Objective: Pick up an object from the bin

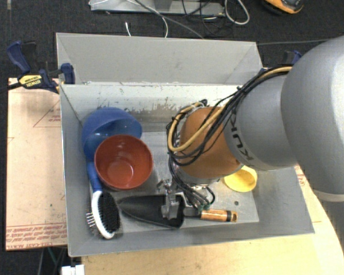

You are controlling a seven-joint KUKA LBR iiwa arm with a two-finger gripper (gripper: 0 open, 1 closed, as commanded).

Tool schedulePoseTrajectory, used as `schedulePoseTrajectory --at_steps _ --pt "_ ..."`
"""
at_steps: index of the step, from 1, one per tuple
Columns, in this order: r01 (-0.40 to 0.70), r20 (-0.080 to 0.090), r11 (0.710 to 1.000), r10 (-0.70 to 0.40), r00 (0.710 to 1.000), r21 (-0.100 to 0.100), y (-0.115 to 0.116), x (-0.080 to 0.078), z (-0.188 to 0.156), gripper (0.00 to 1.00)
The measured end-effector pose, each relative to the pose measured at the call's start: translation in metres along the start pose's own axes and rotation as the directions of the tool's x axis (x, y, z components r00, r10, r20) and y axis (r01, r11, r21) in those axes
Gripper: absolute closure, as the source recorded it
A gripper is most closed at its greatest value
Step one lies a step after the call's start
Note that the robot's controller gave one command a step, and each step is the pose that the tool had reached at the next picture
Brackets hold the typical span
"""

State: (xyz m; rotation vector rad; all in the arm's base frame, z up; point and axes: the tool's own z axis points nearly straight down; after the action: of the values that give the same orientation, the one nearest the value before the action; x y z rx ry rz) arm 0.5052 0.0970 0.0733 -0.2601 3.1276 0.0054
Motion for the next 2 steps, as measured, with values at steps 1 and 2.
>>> schedulePoseTrajectory --at_steps 1,2 --pt "0.182 0.003 0.983 -0.182 0.983 0.0 -0.035 -0.007 0.002 1.0" --pt "0.008 0.002 1.0 -0.008 1.0 -0.005 0.004 0.003 0.003 1.0"
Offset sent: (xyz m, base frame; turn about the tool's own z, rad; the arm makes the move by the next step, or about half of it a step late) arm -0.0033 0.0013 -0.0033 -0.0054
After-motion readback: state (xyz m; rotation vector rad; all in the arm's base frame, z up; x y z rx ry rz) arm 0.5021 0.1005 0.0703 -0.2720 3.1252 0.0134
